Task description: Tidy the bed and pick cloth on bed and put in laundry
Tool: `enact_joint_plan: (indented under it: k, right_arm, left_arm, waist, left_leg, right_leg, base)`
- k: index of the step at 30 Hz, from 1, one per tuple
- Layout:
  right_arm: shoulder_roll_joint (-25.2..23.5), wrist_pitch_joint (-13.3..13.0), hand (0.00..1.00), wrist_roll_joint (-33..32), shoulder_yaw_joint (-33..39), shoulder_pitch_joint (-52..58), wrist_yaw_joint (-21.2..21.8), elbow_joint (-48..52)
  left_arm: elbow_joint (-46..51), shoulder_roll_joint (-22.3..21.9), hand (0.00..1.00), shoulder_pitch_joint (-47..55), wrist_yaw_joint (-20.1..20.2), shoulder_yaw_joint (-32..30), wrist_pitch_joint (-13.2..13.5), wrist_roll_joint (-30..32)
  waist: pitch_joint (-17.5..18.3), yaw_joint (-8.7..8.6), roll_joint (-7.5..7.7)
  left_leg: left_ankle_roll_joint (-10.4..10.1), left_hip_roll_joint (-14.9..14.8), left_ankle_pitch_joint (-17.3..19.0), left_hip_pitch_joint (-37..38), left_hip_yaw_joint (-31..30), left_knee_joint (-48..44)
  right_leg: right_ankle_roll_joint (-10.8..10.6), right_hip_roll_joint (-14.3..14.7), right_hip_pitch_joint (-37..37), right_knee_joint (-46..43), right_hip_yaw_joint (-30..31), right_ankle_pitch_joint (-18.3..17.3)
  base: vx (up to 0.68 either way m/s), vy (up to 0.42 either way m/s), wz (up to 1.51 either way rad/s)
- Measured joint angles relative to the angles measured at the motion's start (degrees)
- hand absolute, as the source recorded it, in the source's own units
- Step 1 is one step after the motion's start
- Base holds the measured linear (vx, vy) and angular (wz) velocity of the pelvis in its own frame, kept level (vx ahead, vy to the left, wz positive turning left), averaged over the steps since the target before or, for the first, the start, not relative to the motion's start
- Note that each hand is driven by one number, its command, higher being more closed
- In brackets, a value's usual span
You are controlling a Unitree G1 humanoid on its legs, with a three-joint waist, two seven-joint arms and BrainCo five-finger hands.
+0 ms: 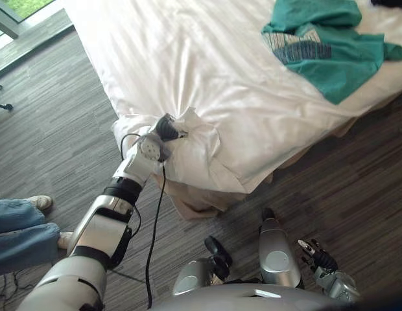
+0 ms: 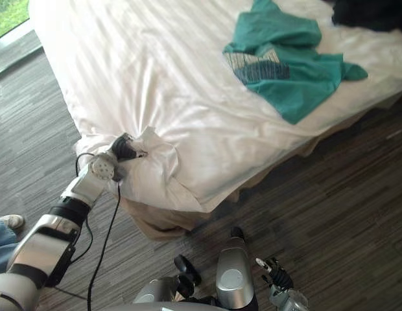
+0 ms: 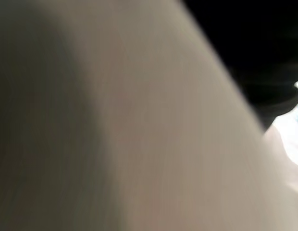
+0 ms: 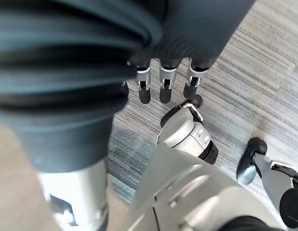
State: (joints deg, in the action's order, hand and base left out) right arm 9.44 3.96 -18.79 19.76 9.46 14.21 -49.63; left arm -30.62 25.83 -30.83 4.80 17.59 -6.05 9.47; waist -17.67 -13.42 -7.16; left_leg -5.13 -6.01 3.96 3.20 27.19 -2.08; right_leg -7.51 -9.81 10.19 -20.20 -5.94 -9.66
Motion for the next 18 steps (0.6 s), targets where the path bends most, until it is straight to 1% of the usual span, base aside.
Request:
enact_joint_plan:
  k: [1, 4, 5, 6, 7, 8, 9, 11, 12, 14, 15, 16, 17, 18]
  right_arm:
    - [0.0, 0.0, 0.00, 0.0, 0.4, 0.5, -0.5, -0.6]
    - [0.0, 0.0, 0.00, 0.0, 0.6, 1.0, -1.3, -2.0]
    - [0.0, 0.0, 0.00, 0.0, 0.6, 1.3, -1.7, -2.1]
    - [-0.1, 0.0, 0.00, 0.0, 0.6, 1.5, -2.0, -2.1]
    - [-0.2, 0.0, 0.00, 0.0, 0.6, 1.6, -2.2, -2.5]
    - [-0.3, 0.0, 0.00, 0.0, 0.5, 1.6, -2.4, -2.7]
    - [-0.4, 0.0, 0.00, 0.0, 0.5, 1.6, -2.6, -3.0]
    - [-0.5, 0.1, 0.00, -0.1, 0.3, 1.6, -3.3, -4.1]
    - [-0.5, 0.1, 0.00, -0.1, 0.3, 1.6, -3.4, -4.2]
    - [-0.5, 0.5, 0.00, -0.1, 0.0, 1.6, -3.5, -4.6]
    - [-0.5, 0.7, 0.00, -0.1, -0.3, 1.5, -3.5, -4.8]
    - [-0.6, 1.4, 0.00, -0.1, -0.6, 1.5, -3.5, -5.2]
    - [-0.6, 2.0, 0.00, -0.1, -0.7, 1.5, -3.6, -5.9]
    - [-0.6, 2.1, 0.00, -0.1, -0.7, 1.5, -3.6, -6.1]
  left_arm:
    - [3.3, 0.0, 1.00, 3.5, 1.4, 0.0, 0.2, -1.4]
    - [9.2, 0.5, 1.00, 11.8, 4.4, -0.8, -0.1, -3.9]
    - [10.5, 0.5, 1.00, 15.3, 5.2, -1.5, -0.6, -4.0]
    - [11.0, 0.5, 1.00, 17.1, 5.5, -2.1, -0.8, -4.4]
    - [11.5, 0.5, 1.00, 20.5, 6.1, -3.5, -1.0, -4.7]
    - [11.6, 0.5, 1.00, 23.7, 6.2, -5.0, -1.1, -5.9]
    - [11.6, 0.5, 0.00, 25.3, 6.2, -5.6, -1.1, -6.4]
    - [12.4, -0.5, 0.00, 31.0, 6.0, -7.6, -1.0, -8.1]
    - [12.4, -1.0, 0.00, 32.3, 5.9, -7.9, -1.0, -8.5]
    - [11.5, -3.8, 0.00, 37.6, 4.8, -9.4, -1.1, -9.9]
    - [10.6, -4.7, 0.00, 38.6, 4.6, -9.7, -1.2, -10.3]
    - [7.9, -6.5, 0.00, 40.2, 3.6, -10.4, -1.9, -11.3]
    - [4.1, -8.8, 0.00, 41.1, 1.8, -11.7, -2.6, -12.6]
    - [3.0, -9.4, 0.00, 41.3, 1.2, -12.1, -2.7, -13.0]
  waist:
    - [1.4, 0.83, -0.20]
    - [3.7, 2.50, -0.50]
    - [4.4, 3.53, -0.71]
    - [4.9, 3.92, -0.61]
    - [5.7, 5.12, -0.46]
    - [6.3, 5.96, -0.43]
    - [6.7, 6.49, -0.39]
    - [8.0, 8.02, 0.48]
    - [8.3, 8.40, 0.69]
    - [10.1, 9.73, 1.45]
    - [10.4, 10.05, 1.79]
    - [10.9, 10.27, 2.24]
    - [11.2, 10.75, 2.55]
    - [11.2, 10.91, 2.64]
  left_leg:
    - [0.0, 0.1, 0.0, 0.0, -1.2, -0.1]
    - [0.1, 0.2, 0.0, 0.4, -4.3, -0.3]
    - [0.1, 0.2, -0.1, 0.7, -5.4, -0.4]
    - [0.1, 0.2, -0.1, 0.7, -5.9, -0.6]
    - [0.1, 0.3, -0.1, 0.8, -6.7, -0.8]
    - [0.1, 0.3, -0.1, 0.8, -7.8, -1.2]
    - [0.1, 0.3, -0.1, 0.8, -8.2, -1.3]
    - [0.1, 0.3, -0.1, 0.8, -9.7, -1.8]
    - [0.1, 0.3, -0.1, 0.8, -10.0, -2.1]
    - [0.1, 0.3, -0.1, 0.9, -11.2, -2.4]
    - [0.1, 0.3, 0.0, 0.9, -11.4, -2.5]
    - [0.1, 0.3, 0.0, 1.0, -12.4, -2.9]
    - [0.1, 0.2, 0.0, 1.5, -12.6, -3.0]
    - [0.1, 0.2, 0.0, 1.7, -12.6, -3.0]
  right_leg:
    - [-0.3, -0.2, -1.4, 1.5, -1.1, 0.2]
    - [-0.9, -0.3, -5.6, 5.5, -3.7, 0.9]
    - [-0.9, -0.2, -7.2, 7.2, -4.6, 1.7]
    - [-1.0, -0.3, -7.9, 7.9, -4.9, 1.8]
    - [-1.2, -0.4, -9.3, 9.5, -5.7, 2.2]
    - [-1.1, -0.2, -10.8, 11.2, -6.4, 3.0]
    - [-1.0, -0.1, -11.4, 11.9, -6.7, 3.3]
    - [-1.1, -0.1, -13.5, 14.1, -7.7, 3.9]
    - [-1.1, -0.1, -13.9, 14.5, -7.7, 4.1]
    - [-0.9, 0.3, -15.0, 16.0, -7.8, 4.9]
    - [-0.9, 0.3, -15.3, 16.3, -7.9, 5.0]
    - [-0.9, 0.2, -16.2, 16.7, -8.6, 5.0]
    - [-0.8, 0.4, -17.1, 17.1, -9.2, 5.3]
    - [-0.9, 0.5, -17.4, 17.2, -9.1, 5.4]
  base:
    - [0.12, 0.010, 0.37]
    - [0.13, 0.017, 0.49]
    - [0.10, 0.026, 0.36]
    - [0.10, 0.033, 0.33]
    - [0.11, 0.027, 0.33]
    - [0.09, 0.017, 0.33]
    - [0.08, 0.020, 0.34]
    - [0.08, 0.005, 0.28]
    - [0.09, 0.007, 0.19]
    - [0.07, 0.009, 0.06]
    - [0.07, -0.015, 0.09]
    - [0.06, -0.027, 0.19]
    - [0.05, -0.022, 0.19]
    - [0.03, -0.009, 0.06]
